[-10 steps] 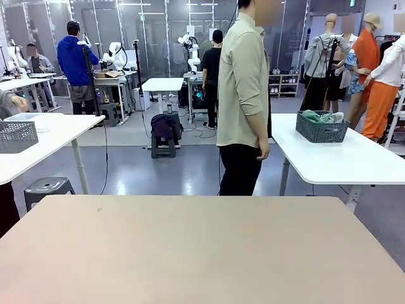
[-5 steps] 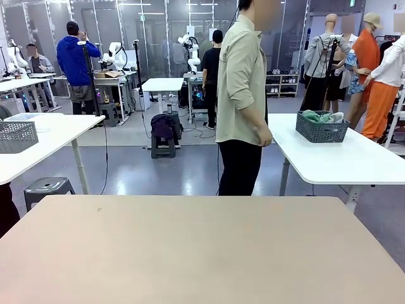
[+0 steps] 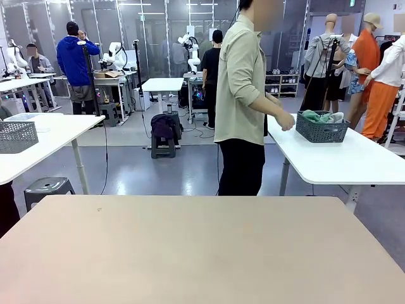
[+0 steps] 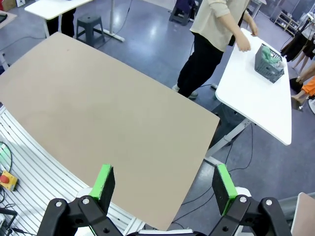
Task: Fold the towels and place them in the basket.
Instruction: When a person lays out a Towel with hook on the table, fold it in half twice.
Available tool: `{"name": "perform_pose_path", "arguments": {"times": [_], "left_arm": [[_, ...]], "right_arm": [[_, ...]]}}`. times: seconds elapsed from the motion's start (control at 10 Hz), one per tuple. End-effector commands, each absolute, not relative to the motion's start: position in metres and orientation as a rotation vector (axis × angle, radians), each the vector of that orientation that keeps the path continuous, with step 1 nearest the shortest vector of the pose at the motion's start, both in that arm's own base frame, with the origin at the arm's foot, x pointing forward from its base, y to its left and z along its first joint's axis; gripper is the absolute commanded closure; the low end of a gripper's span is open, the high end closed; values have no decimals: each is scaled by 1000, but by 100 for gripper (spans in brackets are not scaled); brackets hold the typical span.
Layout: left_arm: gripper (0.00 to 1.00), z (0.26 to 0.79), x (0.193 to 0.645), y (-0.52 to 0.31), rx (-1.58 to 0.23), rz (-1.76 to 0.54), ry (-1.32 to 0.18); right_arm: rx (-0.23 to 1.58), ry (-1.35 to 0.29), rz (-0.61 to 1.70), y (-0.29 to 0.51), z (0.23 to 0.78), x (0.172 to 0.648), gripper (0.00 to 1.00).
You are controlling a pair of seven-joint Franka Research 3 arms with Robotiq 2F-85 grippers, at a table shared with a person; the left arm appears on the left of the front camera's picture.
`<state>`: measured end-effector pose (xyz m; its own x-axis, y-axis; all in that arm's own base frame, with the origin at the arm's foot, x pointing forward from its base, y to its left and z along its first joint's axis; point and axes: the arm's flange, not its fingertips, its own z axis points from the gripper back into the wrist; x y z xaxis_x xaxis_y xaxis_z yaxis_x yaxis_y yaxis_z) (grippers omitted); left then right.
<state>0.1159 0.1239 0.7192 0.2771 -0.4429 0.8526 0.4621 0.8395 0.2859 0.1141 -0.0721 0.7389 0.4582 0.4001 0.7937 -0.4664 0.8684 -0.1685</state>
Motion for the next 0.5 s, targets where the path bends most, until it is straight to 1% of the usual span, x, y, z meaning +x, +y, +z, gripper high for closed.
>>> {"name": "perform_pose_path", "arguments": {"times": [0.0, 0.3, 0.4], "left_arm": [[0, 728, 111, 144, 13, -702, -1111], [0, 752, 109, 184, 84, -830, -1059], [0, 766, 102, 201, 89, -881, -1050]], "right_arm": [[46, -938, 591, -74, 746, 105, 0], [-17, -927, 707, -78, 772, 87, 0], [-44, -907, 748, -80, 784, 79, 0]]}}
